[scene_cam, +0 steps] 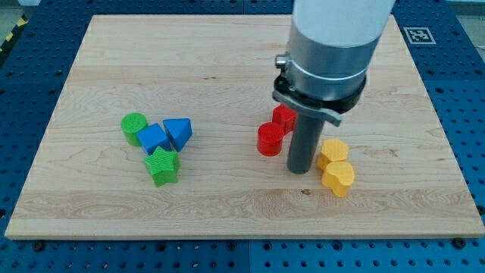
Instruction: Place the red circle to the top center
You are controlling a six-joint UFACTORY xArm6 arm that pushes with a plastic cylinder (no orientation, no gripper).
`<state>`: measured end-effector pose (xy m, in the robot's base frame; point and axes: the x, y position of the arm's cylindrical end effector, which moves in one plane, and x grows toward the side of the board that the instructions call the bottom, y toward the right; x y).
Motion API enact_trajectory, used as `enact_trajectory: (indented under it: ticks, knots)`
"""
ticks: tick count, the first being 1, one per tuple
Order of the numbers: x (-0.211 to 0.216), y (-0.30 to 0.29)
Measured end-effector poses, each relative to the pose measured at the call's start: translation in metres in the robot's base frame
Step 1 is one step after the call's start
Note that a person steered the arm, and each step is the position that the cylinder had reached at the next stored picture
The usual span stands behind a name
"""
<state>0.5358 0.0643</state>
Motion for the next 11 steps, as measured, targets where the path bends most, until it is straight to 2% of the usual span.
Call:
enact_trajectory:
  ticks: [3,9,11]
  knots:
    - [-0.033,-0.034]
    - [-0.228,-0.056]
    - [-0.23,-0.104]
